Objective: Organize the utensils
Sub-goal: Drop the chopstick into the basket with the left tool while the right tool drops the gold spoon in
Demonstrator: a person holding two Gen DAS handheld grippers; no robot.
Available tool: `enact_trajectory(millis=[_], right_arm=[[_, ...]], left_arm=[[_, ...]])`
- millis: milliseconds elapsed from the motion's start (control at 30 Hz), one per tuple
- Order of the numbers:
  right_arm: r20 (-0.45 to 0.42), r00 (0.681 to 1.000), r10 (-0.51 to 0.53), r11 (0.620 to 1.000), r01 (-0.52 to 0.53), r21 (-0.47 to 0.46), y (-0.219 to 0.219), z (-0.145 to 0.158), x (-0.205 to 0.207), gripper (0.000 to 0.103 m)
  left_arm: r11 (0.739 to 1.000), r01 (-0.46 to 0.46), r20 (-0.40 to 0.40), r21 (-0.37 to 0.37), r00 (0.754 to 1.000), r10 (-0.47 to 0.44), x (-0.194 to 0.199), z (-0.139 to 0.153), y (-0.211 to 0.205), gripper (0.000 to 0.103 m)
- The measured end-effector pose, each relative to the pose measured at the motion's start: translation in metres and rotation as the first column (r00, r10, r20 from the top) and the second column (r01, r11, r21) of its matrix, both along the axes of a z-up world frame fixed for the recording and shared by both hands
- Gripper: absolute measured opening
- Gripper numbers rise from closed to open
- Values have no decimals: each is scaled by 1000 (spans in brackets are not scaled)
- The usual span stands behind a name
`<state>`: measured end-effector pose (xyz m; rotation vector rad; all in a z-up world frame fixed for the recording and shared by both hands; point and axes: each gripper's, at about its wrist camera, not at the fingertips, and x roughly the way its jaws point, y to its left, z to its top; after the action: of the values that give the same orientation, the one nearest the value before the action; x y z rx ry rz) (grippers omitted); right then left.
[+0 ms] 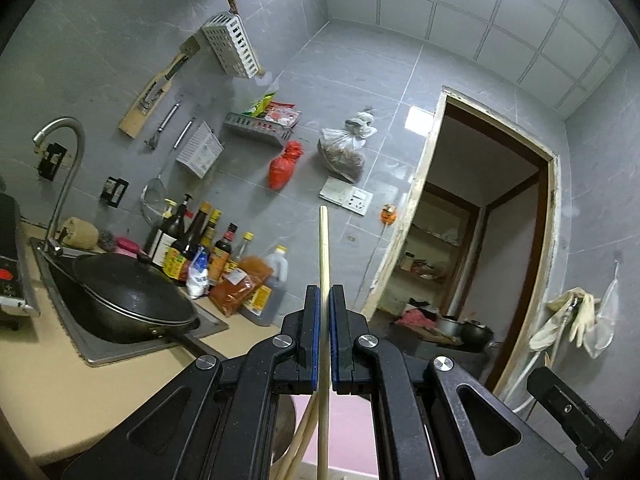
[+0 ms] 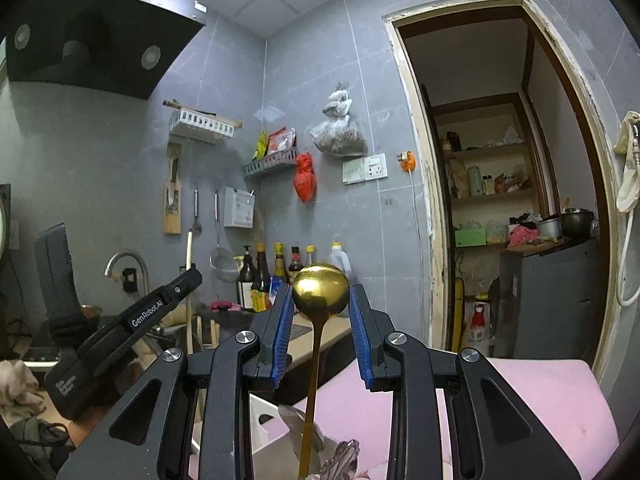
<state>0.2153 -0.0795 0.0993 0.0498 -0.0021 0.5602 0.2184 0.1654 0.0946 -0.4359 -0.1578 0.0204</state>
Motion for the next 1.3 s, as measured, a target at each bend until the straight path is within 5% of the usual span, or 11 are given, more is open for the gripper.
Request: enact_trajectory(millis=[1000,1100,1233,1300], right_arm=[[-57,998,25,998,-28,-59,12,-32,6,34],[-60,998,28,998,-31,-50,12,-31,6,36],[-48,999,25,1000,-25,-18,6,-24,2,45],[-42,999,13,1000,-13,-4,3,-18,1,49]], left_arm=[[986,119,-241,113,966,-89,-12,-35,-27,4],[982,149,-263,113,958,-115,-13,-34,-27,9],[977,180,-264,117,954,-144,-18,-29,-26,32],[975,186,-262,118,953,-150,-21,-25,-25,33]])
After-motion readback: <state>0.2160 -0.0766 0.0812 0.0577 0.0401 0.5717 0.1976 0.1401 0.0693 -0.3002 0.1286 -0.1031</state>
